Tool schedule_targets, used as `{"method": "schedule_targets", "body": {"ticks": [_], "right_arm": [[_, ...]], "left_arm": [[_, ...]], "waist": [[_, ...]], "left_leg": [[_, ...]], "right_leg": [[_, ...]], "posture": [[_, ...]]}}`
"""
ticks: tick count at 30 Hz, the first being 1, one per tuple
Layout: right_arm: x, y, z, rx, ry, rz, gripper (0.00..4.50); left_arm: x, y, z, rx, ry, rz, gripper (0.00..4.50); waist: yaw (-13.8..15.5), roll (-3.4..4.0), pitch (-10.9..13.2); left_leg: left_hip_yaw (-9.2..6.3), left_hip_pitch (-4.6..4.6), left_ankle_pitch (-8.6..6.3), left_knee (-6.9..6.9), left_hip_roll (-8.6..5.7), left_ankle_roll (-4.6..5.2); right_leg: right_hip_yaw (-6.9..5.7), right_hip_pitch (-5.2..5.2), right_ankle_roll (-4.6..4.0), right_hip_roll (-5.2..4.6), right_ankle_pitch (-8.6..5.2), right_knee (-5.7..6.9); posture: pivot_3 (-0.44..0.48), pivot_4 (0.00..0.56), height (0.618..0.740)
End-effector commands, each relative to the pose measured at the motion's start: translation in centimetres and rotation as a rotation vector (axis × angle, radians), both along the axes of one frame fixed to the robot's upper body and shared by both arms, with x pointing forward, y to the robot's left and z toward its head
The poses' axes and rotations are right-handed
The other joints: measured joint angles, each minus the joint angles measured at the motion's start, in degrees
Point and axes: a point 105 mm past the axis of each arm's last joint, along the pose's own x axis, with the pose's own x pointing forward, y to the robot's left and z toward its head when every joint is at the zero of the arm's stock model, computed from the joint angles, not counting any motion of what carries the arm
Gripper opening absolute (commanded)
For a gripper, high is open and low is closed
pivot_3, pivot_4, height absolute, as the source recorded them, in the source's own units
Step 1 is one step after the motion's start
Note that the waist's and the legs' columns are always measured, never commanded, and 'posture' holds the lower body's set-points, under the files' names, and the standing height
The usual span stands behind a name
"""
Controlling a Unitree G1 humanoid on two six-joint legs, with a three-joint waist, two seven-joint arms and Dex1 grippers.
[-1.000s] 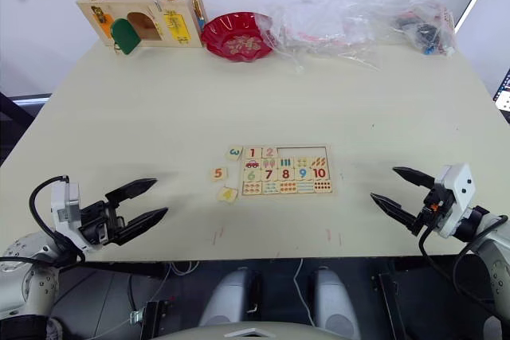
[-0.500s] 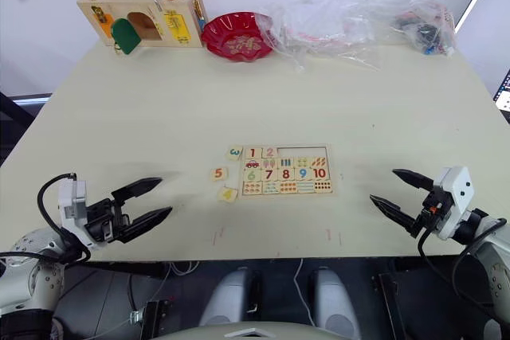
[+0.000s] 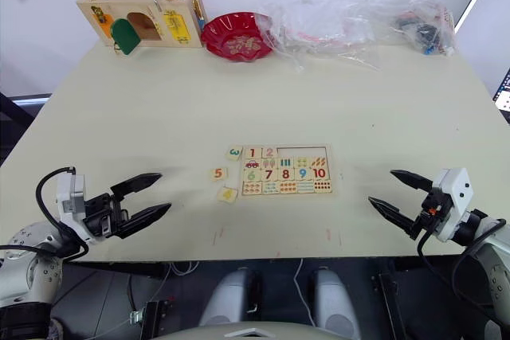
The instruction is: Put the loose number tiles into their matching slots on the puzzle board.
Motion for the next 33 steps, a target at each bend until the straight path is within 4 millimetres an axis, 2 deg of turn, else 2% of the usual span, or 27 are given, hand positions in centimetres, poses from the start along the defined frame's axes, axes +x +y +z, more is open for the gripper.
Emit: {"method": "schedule_targets", "body": {"ticks": [1, 8, 13, 19, 23, 27, 33], "right_arm": [[0.0, 0.4, 1.1, -0.001, -0.05, 0.025, 4.44], [-0.1, 0.9, 1.9, 0.002, -0.068, 0.058, 4.44], [-0.7, 1.4, 3.0, 0.007, -0.074, 0.113, 4.44], [-1.4, 2.0, 5.1, -0.013, -0.106, 0.168, 4.44], [-1.9, 2.5, 5.9, -0.022, -0.118, 0.188, 4.44], [-2.1, 2.7, 6.2, -0.024, -0.124, 0.182, 4.44], [-2.3, 2.6, 6.1, -0.035, -0.136, 0.158, 4.44]], "left_arm": [[0.1, 0.2, 0.4, 0.014, -0.01, -0.011, 4.5], [0.5, 0.2, 1.2, 0.033, -0.015, -0.043, 4.5], [1.8, -0.2, 2.1, 0.061, 0.001, -0.077, 4.5], [3.9, -1.2, 3.4, 0.188, 0.042, -0.177, 4.5], [6.2, -2.2, 3.7, 0.353, 0.028, -0.205, 4.5], [7.7, -2.9, 3.5, 0.446, 0.056, -0.263, 4.5], [10.3, -4.4, 4.0, 0.497, 0.036, -0.334, 4.5]], "waist": [[0.0, 0.0, 0.0], [0.0, 0.0, 0.0], [0.1, 0.0, 0.0], [0.4, -0.02, 0.0], [0.4, -0.03, 0.0], [1.2, -0.08, 0.0], [1.4, -0.09, 0.0]], "left_leg": [[0.0, 0.0, 0.0, 0.0, 0.0, 0.0], [0.0, 0.11, 0.0, -0.01, 0.0, 0.0], [-0.03, 0.21, 0.0, -0.01, 0.0, 0.0], [-0.05, 0.24, 0.0, -0.01, -0.03, 0.0], [-0.03, 0.25, 0.0, -0.03, -0.03, 0.0], [-0.11, 0.28, 0.0, 0.01, -0.07, 0.01], [-0.16, 0.25, 0.0, 0.03, -0.11, 0.01]], "right_leg": [[0.0, 0.0, 0.0, 0.0, 0.0, 0.0], [0.0, 0.1, 0.0, 0.0, 0.0, -0.01], [-0.03, 0.24, 0.01, 0.0, -0.01, -0.03], [-0.05, 0.28, 0.01, 0.01, -0.01, -0.03], [-0.02, 0.29, 0.02, 0.01, 0.0, -0.05], [-0.04, 0.39, 0.03, 0.07, -0.01, -0.05], [-0.04, 0.42, 0.06, 0.1, 0.0, -0.07]], "posture": [[0.0, 0.15, 0.74], [0.0, 0.15, 0.74], [0.0, 0.15, 0.74], [0.0, 0.15, 0.74], [0.0, 0.15, 0.74], [0.0, 0.15, 0.74], [0.0, 0.15, 0.74]]}}
